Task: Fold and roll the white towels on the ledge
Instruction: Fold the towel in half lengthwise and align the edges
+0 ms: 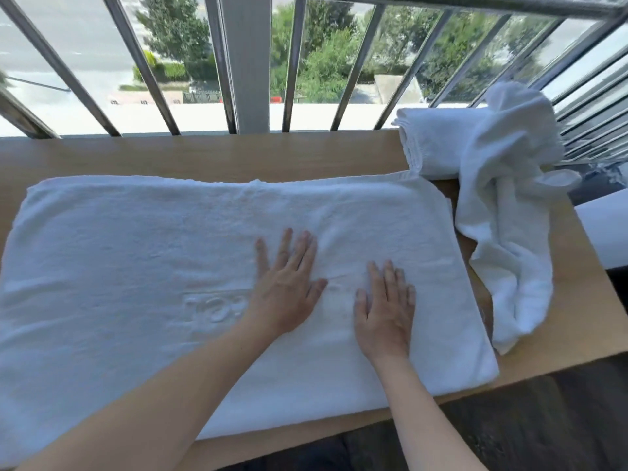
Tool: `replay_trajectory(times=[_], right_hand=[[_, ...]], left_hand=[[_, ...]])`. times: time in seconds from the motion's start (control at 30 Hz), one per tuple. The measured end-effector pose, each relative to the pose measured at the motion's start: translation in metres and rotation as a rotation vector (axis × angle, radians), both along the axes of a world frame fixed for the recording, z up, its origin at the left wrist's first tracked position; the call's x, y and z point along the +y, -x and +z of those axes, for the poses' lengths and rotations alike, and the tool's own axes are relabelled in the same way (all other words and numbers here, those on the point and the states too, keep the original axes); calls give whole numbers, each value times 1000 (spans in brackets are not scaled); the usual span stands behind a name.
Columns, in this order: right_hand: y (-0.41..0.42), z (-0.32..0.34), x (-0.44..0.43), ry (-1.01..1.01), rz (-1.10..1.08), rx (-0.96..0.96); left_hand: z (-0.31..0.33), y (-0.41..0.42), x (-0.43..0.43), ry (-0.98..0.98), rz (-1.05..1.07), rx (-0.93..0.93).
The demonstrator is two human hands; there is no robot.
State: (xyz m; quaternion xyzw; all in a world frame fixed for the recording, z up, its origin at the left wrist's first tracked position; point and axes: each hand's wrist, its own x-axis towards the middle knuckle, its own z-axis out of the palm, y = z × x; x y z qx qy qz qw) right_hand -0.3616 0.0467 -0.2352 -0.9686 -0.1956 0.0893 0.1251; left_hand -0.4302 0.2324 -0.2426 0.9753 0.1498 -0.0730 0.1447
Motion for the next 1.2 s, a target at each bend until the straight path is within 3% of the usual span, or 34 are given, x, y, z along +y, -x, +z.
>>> replay_trajectory(times=[0.2,0.5,0.57,0.67,0.73,0.83,1.0,1.07,1.2], right_hand=[[-51,1,-79,79,-47,-4],[-66,6,-136,-187,-391,-21],[-72,10,-140,-243,-425,50],[-88,22,-145,-438,-513,330],[-99,33,-148,-554,-461,463],[-106,52,-143,-698,-258,674],[-104,62,-117,-753,-78,912],[-104,63,-106,-720,-38,949],[-106,67,-88,-657,48,998]], left_hand=[[-8,-55,-60,-50,-120,-23],[-8,-167,-112,-26,-330,-71],[-6,-191,-126,-5,-338,-114],[-2,-220,-143,69,-161,-198],[1,-239,-147,146,-39,-221],[11,-259,-142,430,148,-248],[37,-263,-114,784,331,-178],[46,-258,-102,821,319,-133],[54,-245,-79,715,312,-113]])
